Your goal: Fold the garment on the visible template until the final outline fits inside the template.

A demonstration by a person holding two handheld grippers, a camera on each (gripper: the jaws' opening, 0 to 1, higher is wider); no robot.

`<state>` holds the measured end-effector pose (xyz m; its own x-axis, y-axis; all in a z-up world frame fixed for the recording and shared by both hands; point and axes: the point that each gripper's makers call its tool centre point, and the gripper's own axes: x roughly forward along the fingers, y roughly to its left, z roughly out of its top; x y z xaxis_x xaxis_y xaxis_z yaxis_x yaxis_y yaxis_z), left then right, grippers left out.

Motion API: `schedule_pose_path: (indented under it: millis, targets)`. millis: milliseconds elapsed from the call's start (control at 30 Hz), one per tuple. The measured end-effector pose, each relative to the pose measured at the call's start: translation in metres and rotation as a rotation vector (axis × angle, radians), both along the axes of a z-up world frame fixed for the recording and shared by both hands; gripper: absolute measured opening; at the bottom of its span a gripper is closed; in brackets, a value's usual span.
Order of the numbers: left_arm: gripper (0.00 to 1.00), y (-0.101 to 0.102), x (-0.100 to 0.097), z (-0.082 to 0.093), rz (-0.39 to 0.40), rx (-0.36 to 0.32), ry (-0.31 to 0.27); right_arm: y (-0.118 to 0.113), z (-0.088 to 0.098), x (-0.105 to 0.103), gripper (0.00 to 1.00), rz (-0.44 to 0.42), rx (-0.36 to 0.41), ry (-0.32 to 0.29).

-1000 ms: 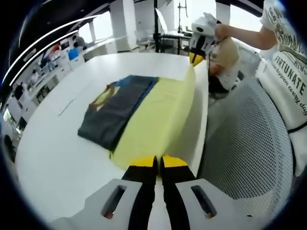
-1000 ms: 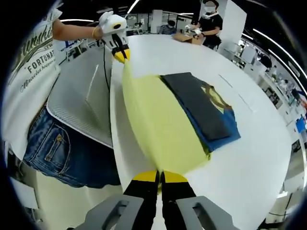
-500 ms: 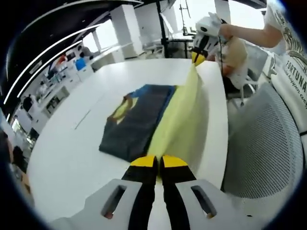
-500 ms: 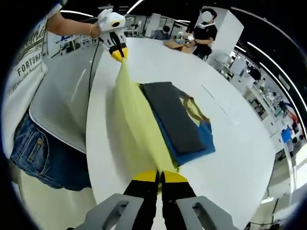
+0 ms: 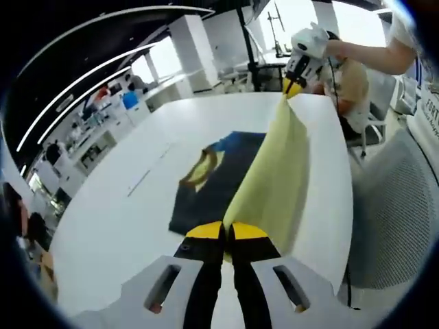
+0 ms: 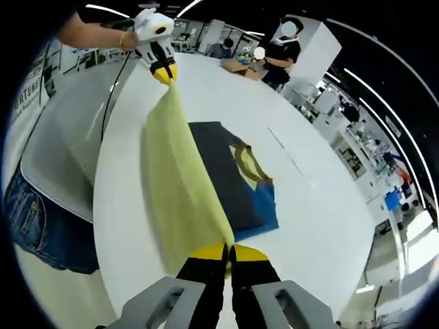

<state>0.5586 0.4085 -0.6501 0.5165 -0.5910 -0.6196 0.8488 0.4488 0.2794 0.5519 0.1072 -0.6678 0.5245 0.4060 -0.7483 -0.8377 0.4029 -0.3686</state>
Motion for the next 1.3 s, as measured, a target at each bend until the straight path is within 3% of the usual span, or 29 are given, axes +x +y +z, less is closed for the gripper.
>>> schedule_pose_path:
  millis: [300,600,1000,1300]
  targets:
    - [0.01,0.001,0.026,0.015,0.027,-0.010,-0.070,0.000,0.015,0.027,0.00,-0.027,-0.002,-0.083]
    - [0.01,-0.005,0.053,0.026,0.055,-0.006,-0.133,-0.005,0.017,0.052,0.00,-0.041,-0.088,-0.158]
    - [0.01,0.001,0.088,0.029,0.155,-0.053,-0.152,-0.002,0.026,0.093,0.00,-0.085,-0.120,-0.271]
    - [0.01,-0.003,0.115,0.023,0.207,-0.084,-0.143,-0.004,0.022,0.117,0.00,-0.108,-0.190,-0.303]
